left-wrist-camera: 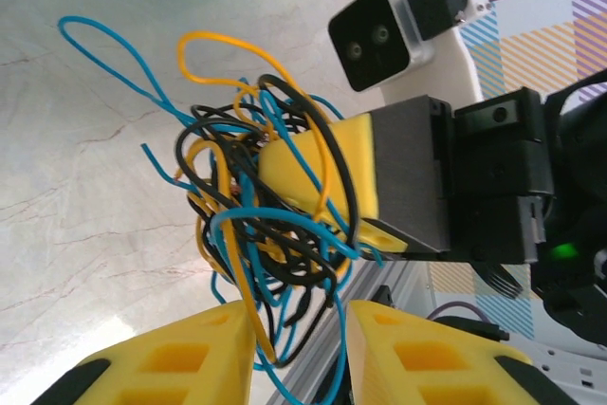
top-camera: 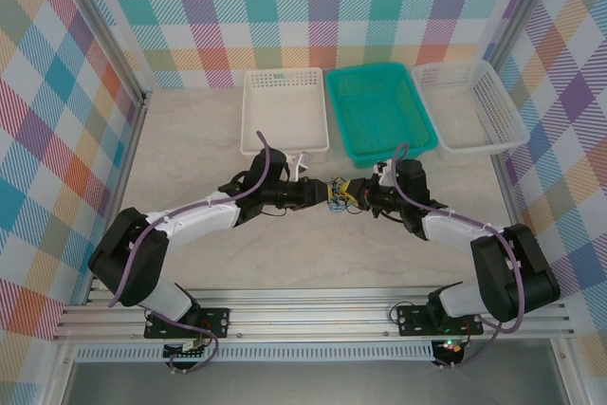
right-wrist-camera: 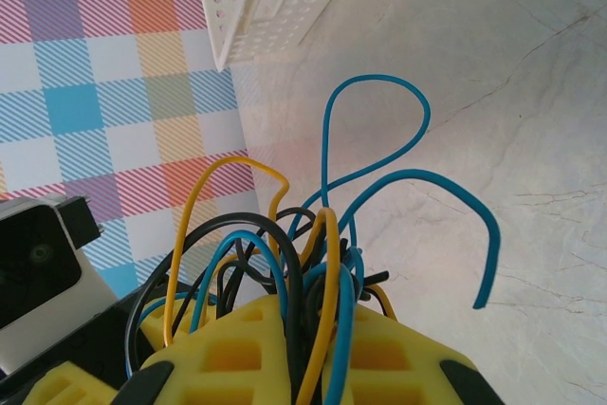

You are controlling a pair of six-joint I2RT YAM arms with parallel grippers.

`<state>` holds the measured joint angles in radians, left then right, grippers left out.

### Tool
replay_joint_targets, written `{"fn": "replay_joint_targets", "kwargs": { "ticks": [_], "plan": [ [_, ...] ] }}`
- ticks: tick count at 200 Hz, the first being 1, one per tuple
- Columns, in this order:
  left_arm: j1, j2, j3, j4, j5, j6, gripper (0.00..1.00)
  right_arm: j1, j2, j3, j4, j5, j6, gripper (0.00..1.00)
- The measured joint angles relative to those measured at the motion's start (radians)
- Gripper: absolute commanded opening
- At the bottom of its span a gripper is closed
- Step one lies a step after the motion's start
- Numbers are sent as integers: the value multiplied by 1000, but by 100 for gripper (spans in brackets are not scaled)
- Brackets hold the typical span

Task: Untangle the cables

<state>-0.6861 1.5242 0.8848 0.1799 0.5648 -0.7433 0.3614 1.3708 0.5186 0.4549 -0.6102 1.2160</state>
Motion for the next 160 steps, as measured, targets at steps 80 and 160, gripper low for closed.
{"fn": "replay_joint_targets", "kwargs": {
  "ticks": [80,160],
  "plan": [
    [0,5,-4,15,-27,-11,21,0,-34,0,-17,7,-2,0],
    [-1,-8,-13,17,-66,-10,0,0,-84,0,-92,51,-35,0]
  ]
}}
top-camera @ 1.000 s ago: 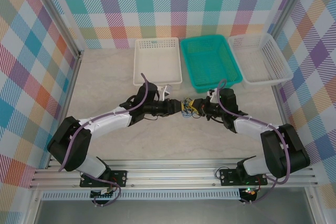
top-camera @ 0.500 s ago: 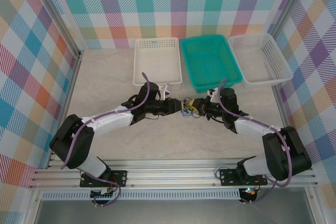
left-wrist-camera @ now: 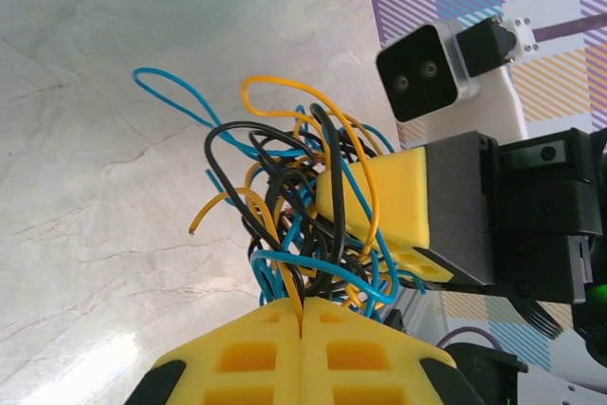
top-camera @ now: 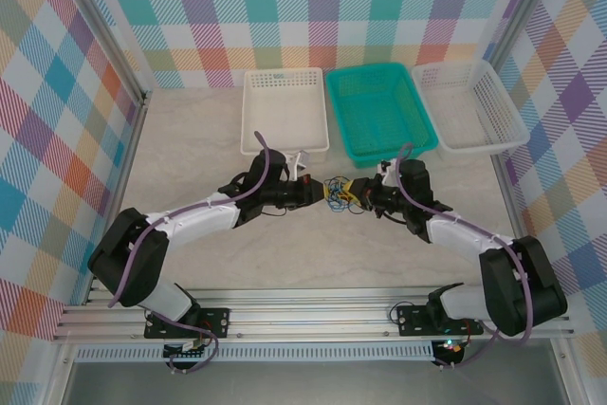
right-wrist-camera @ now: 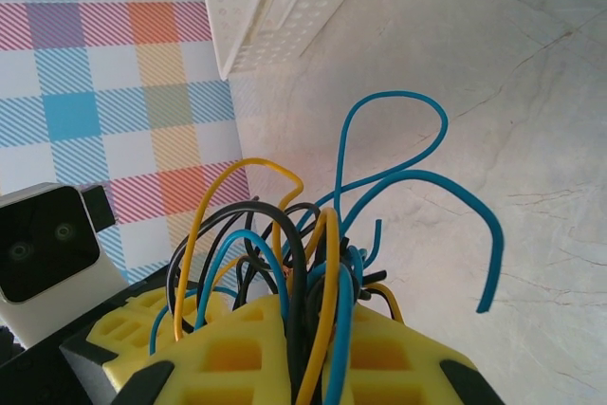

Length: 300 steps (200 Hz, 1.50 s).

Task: Untangle the cables

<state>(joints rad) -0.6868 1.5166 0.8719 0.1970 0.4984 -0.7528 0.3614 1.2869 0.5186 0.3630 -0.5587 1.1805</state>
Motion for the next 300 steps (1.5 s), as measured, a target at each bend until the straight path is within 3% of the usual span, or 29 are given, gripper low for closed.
{"fn": "replay_joint_targets", "kwargs": {
  "ticks": [45,94,170,189,213,223,256,300],
  "plan": [
    [0,-53,-19,-69,-86,14,0,-8,-66,2,-155,86,-68,0],
    [4,-112,-41,-155,-192,40,0,-96,-100,23,-407,204,-175,2],
    [19,-132,-36,-316,-326,56,0,-120,-74,87,-656,398,-372,24],
    [35,-147,-30,-375,-370,63,0,-123,-72,95,-716,497,-416,34],
    [55,-172,-18,-410,-383,70,0,-129,-75,116,-787,578,-483,74],
    [56,-174,-11,-407,-364,72,0,-127,-86,128,-799,584,-512,82],
    [57,-157,32,-404,-279,84,0,-97,-160,159,-752,502,-624,89],
    [57,-136,95,-401,-176,92,0,-32,-246,116,-523,263,-766,88]
  ]
}}
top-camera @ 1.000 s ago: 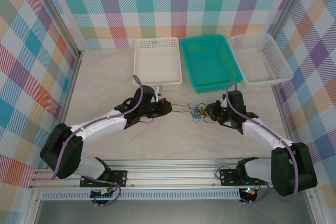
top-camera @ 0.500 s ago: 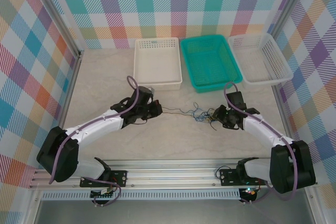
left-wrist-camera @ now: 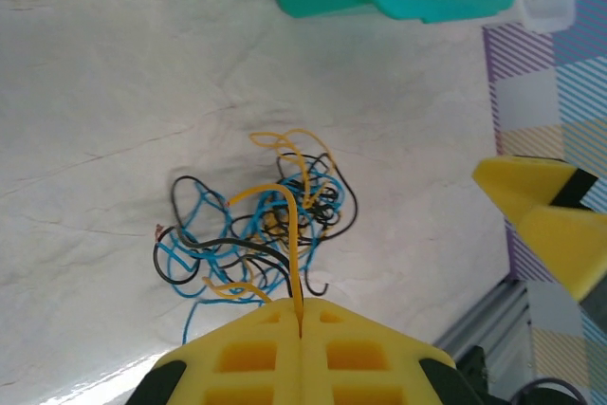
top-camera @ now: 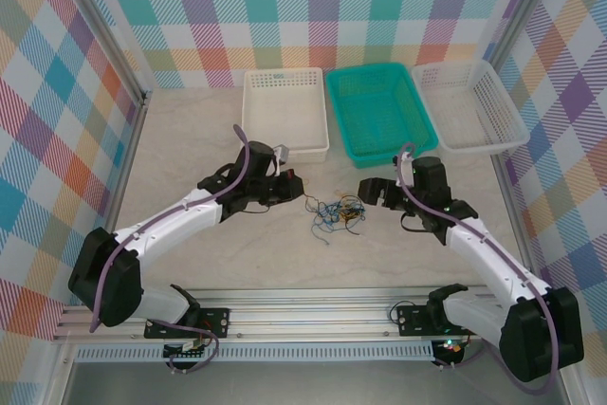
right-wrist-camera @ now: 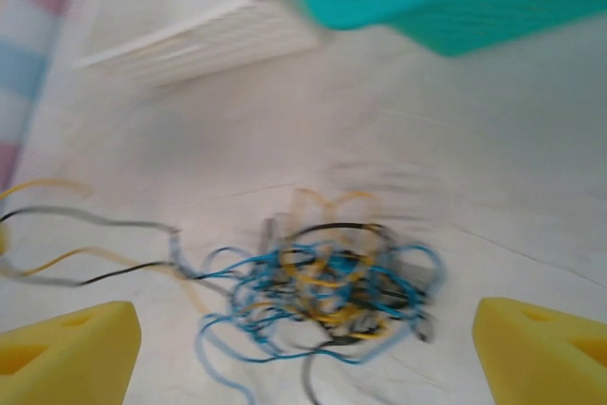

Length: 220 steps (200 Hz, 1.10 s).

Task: Untangle the cables

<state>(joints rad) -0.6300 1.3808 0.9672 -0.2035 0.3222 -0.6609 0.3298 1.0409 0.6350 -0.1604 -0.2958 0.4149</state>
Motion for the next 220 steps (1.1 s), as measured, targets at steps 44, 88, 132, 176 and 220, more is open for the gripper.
{"fn": "replay_joint_targets", "kwargs": {
  "ticks": [44,88,132,176,220],
  "plan": [
    [0,0,13,18,60,-1,0,122,89,8,143,-166,-119,82],
    [0,3,18,26,97,-5,0,212,241,37,241,-192,-186,74],
    [0,19,18,30,114,-13,0,295,357,94,322,-111,-240,56],
    [0,19,18,30,104,-20,0,313,383,94,376,-34,-238,19],
    [0,19,18,23,89,-19,0,314,317,66,367,44,-225,0]
  ]
}}
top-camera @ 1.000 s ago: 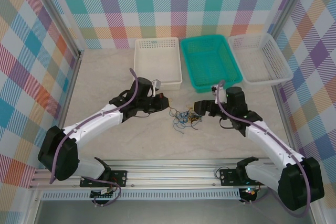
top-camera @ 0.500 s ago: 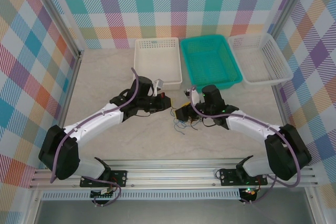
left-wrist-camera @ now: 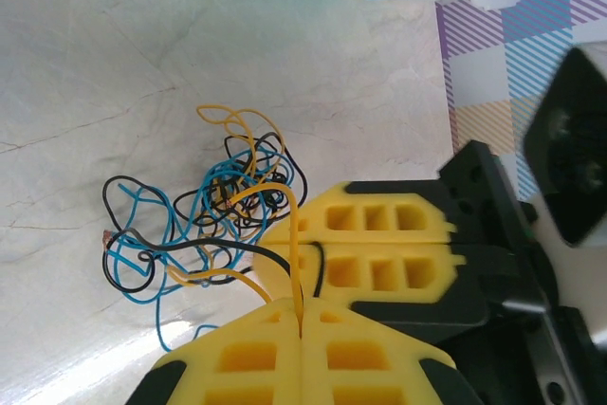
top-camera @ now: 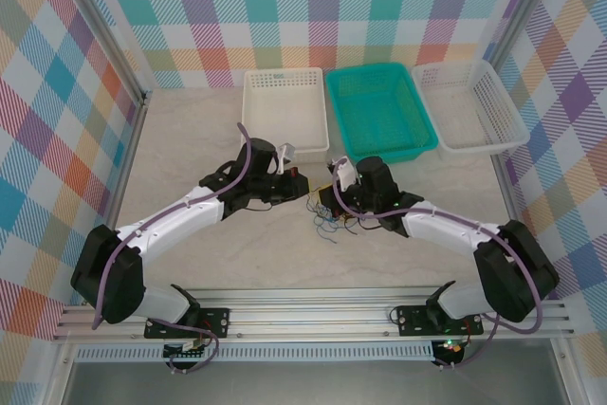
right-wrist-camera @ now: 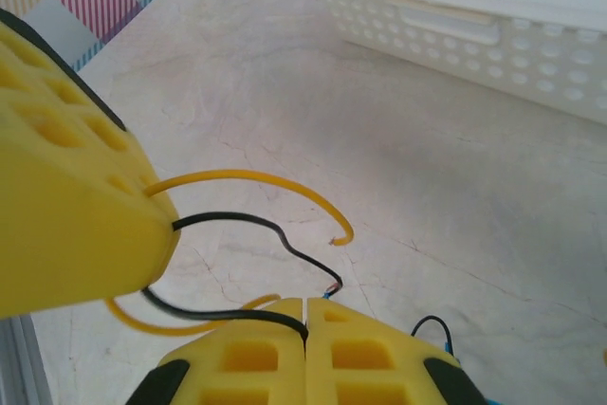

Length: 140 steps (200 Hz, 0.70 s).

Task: Untangle the cables

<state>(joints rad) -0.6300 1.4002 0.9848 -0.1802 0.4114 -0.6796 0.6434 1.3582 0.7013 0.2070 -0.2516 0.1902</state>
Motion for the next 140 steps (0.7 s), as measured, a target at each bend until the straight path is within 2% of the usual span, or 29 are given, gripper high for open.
{"fn": "replay_joint_targets", "kwargs": {
  "ticks": [40,78,104,140],
  "plan": [
    [0,24,32,-68,-31,26,0,-45,-112,-18,-56,51,45,0],
    [0,55,35,-118,-43,47,0,-69,-154,-19,-113,118,108,0],
    [0,56,35,-166,-114,53,0,-85,-185,-19,-161,206,173,0],
    [1,45,34,-219,-226,51,0,-196,-259,-34,-241,318,283,0]
  ]
}}
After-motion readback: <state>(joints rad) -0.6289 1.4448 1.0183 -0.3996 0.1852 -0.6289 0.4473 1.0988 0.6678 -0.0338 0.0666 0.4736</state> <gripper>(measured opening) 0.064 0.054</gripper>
